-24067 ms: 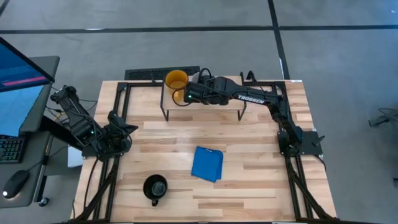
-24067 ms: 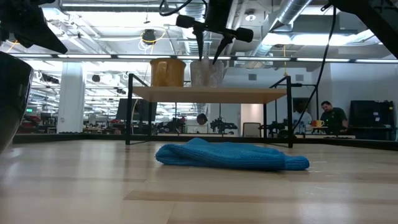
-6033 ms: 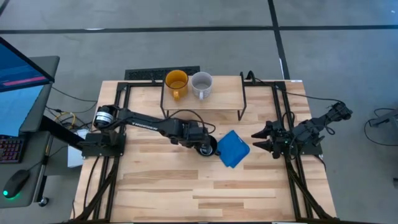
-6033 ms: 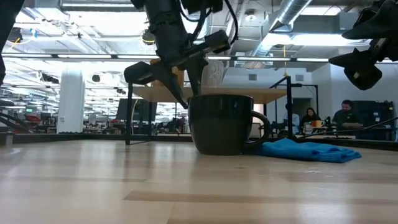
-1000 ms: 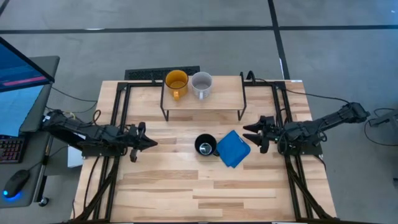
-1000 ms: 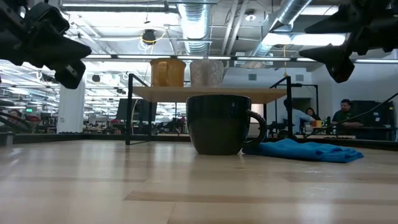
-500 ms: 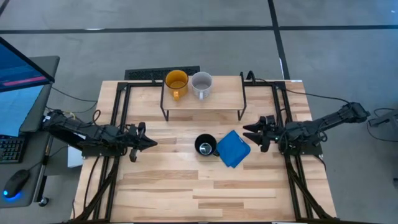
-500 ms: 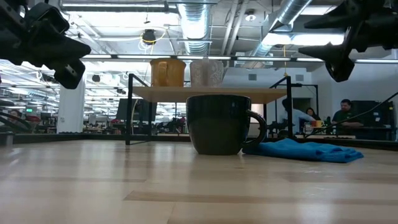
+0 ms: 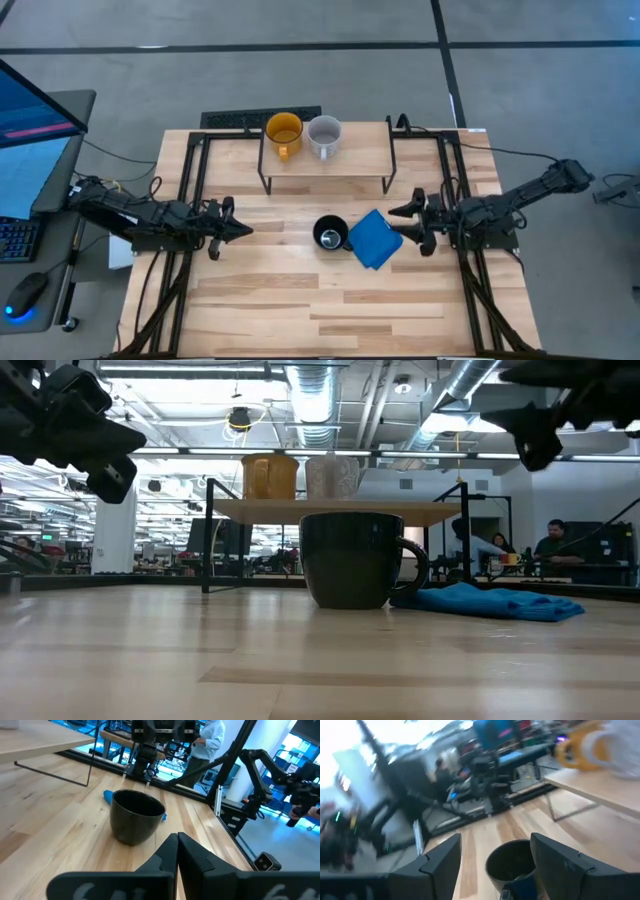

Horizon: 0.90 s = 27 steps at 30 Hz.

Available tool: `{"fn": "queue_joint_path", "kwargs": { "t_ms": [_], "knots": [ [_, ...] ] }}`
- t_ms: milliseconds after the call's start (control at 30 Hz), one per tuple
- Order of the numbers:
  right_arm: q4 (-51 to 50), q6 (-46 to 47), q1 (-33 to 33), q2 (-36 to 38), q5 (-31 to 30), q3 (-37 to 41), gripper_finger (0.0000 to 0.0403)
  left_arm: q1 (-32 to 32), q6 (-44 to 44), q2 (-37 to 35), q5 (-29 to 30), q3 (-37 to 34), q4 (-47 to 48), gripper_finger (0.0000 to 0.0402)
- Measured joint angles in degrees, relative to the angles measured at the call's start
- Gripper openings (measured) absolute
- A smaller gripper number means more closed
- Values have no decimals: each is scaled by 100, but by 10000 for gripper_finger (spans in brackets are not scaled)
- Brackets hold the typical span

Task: Stack small to large cups/mugs on shelf
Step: Put the black mug on the shelf

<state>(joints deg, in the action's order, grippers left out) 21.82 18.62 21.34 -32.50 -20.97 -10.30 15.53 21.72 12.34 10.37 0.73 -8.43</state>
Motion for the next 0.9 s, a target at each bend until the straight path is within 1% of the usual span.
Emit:
{"fn": "queue_joint_path", "kwargs": {
  "t_ms": [67, 167, 333, 567, 733, 900],
  "knots": [
    [-32, -291, 80, -201, 15, -134, 260, 0, 68, 0, 3, 0, 2, 0],
    [-58, -492, 118, -581, 11, -315, 260, 0, 148, 0, 4, 0, 4, 0],
    [-373, -364, 93, -1332, -6, -693, 260, 0, 148, 0, 7, 0, 11, 0],
    [-1125, 313, 64, -2312, -4, -1312, 260, 0, 156, 0, 15, 0, 92, 0],
    [-1155, 635, 66, -2942, 11, -1597, 260, 0, 237, 2, 17, 0, 339, 0],
    [-976, 1370, 68, -3440, 13, -1773, 260, 2, 425, 2, 15, 0, 350, 0]
  ]
}}
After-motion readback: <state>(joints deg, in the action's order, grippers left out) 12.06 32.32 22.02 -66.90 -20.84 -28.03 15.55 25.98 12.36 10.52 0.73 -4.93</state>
